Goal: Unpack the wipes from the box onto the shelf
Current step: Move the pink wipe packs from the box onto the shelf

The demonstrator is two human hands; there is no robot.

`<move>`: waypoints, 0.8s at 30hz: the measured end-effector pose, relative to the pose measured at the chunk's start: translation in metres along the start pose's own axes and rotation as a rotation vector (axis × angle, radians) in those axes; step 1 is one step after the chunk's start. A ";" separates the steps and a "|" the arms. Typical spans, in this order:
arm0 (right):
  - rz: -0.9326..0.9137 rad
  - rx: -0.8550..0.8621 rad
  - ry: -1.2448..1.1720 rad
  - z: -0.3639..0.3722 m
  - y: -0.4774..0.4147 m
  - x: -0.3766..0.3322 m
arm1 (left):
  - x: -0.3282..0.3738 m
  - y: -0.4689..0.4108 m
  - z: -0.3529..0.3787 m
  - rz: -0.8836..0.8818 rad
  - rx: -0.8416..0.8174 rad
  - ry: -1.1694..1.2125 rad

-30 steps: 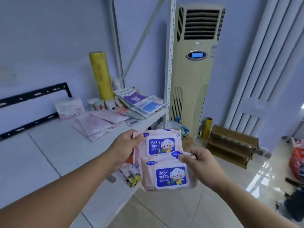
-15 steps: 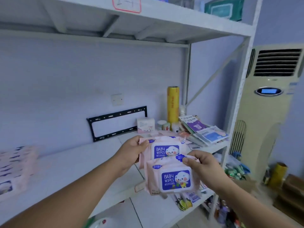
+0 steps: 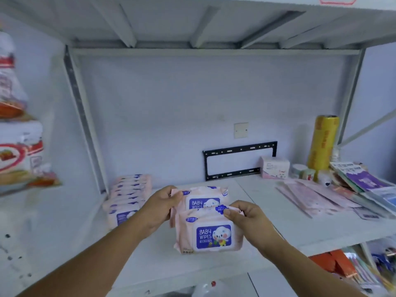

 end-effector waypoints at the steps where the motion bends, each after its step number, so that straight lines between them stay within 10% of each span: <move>1: -0.001 -0.016 -0.012 0.022 -0.009 -0.002 | -0.001 0.000 -0.021 -0.006 0.013 0.002; 24: 0.118 -0.279 0.014 0.283 -0.143 0.039 | -0.102 -0.018 -0.276 -0.306 0.446 0.106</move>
Point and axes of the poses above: each hand's wrist, its own y-axis away from the middle knuckle, its own z-axis out of the palm, x = y × z, the point moved 9 cm from there along -y, towards the middle knuckle, and after that the axes turned 14 degrees about y, right-handed, at the moved point
